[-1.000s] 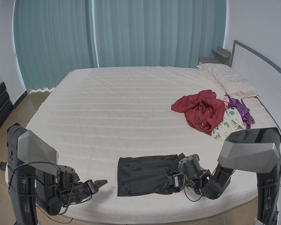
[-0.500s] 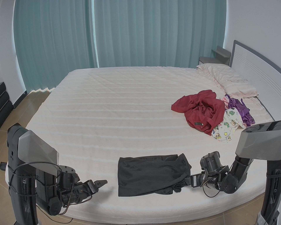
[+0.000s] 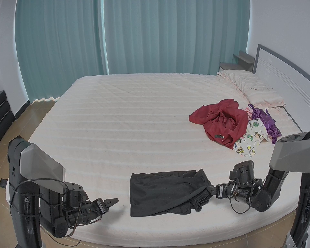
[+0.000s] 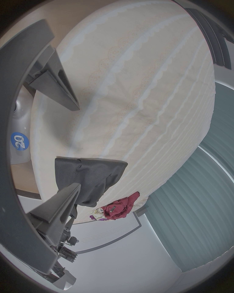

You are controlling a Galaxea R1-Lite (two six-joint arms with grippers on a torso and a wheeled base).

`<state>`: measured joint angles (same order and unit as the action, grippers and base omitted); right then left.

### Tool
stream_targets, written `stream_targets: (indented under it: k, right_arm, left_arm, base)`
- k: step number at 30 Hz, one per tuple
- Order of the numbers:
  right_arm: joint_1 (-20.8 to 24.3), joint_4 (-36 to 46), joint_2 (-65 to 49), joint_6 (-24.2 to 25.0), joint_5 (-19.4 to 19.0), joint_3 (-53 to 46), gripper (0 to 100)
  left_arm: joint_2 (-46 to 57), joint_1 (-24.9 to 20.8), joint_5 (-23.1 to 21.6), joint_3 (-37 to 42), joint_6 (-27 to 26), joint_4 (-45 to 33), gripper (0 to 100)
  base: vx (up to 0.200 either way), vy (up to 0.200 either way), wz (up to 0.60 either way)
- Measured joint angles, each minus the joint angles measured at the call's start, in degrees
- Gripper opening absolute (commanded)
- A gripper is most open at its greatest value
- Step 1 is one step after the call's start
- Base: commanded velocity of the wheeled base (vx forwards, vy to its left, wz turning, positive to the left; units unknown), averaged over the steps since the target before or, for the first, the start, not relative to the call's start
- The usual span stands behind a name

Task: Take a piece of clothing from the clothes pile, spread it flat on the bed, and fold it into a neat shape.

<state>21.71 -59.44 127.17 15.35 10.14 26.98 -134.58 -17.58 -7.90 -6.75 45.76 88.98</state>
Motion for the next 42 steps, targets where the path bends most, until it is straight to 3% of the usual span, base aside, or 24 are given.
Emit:
stream_targets:
  k: [13,24,36,37,42]
  right_arm:
    - [-1.54,1.45,-3.11,-0.27,-4.16,-1.24,100]
    - [-1.99,2.46,2.23,7.56,-9.92,10.62,100]
    - [-3.17,20.27,10.14,8.66,-15.26,30.84,100]
    - [-3.30,21.37,10.67,8.70,-15.56,32.23,0]
    - [-3.44,26.05,12.47,8.81,-16.02,36.24,0]
  left_arm:
    - [-0.06,0.00,0.62,0.00,0.00,0.00,100]
    - [-0.04,-0.09,0.68,-0.05,0.41,0.00,100]
    - [0.05,0.00,0.68,0.00,0.98,0.00,100]
    - [0.07,0.00,0.68,0.00,0.99,0.00,100]
    - [0.11,-0.02,0.68,-0.02,1.08,0.00,100]
  base:
    - [0.000,0.000,0.00]
    - [0.000,0.000,0.00]
    - [0.000,0.000,0.00]
    - [0.000,0.000,0.00]
    - [0.000,0.000,0.00]
